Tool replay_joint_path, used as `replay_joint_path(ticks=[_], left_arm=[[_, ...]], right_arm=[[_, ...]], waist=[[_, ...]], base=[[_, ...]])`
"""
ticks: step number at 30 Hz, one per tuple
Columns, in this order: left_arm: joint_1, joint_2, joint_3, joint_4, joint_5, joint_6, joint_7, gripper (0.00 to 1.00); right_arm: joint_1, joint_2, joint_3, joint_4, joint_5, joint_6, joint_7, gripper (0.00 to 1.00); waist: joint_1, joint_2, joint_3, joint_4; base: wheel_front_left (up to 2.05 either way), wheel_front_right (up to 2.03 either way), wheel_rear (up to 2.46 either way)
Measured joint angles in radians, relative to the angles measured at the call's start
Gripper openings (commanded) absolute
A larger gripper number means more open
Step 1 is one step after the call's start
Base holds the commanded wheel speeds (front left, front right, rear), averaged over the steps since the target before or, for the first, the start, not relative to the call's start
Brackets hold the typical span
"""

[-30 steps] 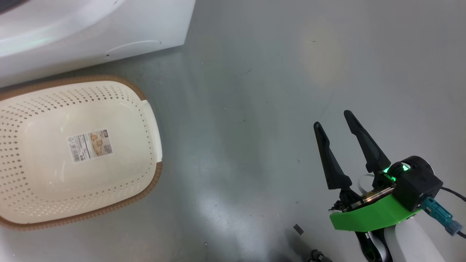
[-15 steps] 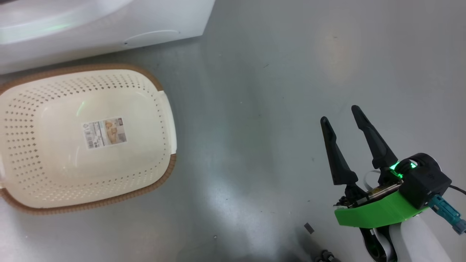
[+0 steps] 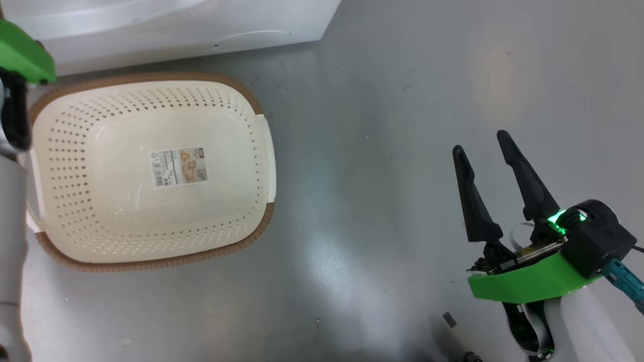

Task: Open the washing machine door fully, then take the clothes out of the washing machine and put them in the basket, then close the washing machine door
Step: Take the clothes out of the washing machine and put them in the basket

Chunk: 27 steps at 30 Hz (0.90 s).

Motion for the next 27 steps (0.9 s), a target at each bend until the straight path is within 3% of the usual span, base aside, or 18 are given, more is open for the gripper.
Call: replay_joint_path(ticks=[5,18,27], left_arm=[[0.088,0.002,0.002,-0.134,-0.007,0.006,-0.008,0.00],[0.420,0.004,-0.002,-0.623,-0.013,0.113,0.067,0.00],[0.580,0.003,-0.002,-0.797,-0.015,0.164,0.114,0.00]], right_arm=[[-0.001,0.000,-0.001,0.000,-0.001,0.000,0.000,1.00],[-0.009,-0.001,-0.021,-0.003,-0.003,0.000,0.000,1.00],[-0.023,-0.002,-0.035,-0.008,-0.004,0.000,0.000,1.00]], waist=[[0.0000,0.0000,0.000,0.011],[0.0000,0.0000,-0.022,0.036],[-0.0001,0.0000,-0.053,0.046]], base=[[0.00,0.00,0.00],[0.00,0.00,0.00],[0.00,0.00,0.00]])
